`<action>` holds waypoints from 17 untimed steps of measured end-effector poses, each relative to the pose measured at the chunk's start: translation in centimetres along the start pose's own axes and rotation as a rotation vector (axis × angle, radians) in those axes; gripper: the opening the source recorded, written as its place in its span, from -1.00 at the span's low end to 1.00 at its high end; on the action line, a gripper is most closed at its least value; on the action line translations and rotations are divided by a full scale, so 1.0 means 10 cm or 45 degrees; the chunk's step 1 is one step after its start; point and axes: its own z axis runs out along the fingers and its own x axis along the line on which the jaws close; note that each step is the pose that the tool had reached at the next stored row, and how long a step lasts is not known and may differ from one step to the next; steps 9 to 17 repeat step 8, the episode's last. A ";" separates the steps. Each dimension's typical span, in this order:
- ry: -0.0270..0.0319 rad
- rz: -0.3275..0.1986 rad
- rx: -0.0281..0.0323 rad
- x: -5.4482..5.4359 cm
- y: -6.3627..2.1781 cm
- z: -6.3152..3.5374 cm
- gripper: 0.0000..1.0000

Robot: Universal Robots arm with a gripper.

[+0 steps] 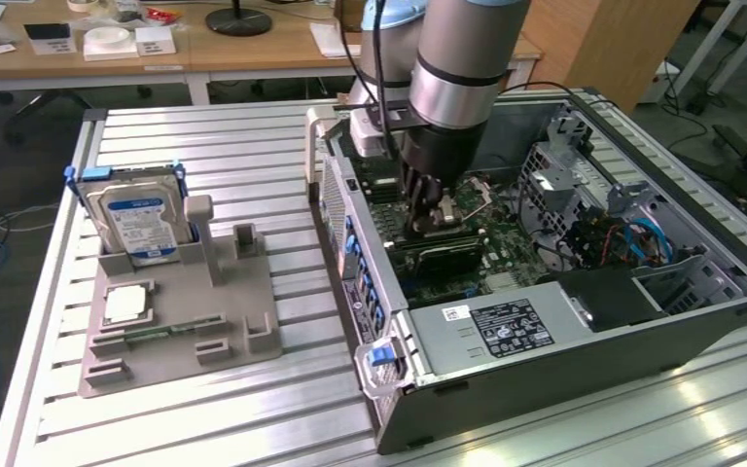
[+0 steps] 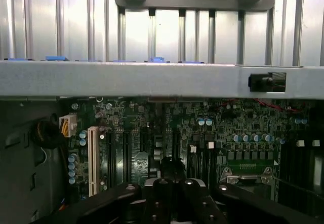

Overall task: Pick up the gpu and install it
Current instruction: 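Press down on the gpu until it lock into place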

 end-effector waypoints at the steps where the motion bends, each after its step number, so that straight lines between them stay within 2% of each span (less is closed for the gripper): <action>1: 0.0000 0.000 0.0000 0.00 -0.013 0.000 -0.79; 17: 0.0001 0.000 0.0000 0.00 -0.014 0.000 -0.79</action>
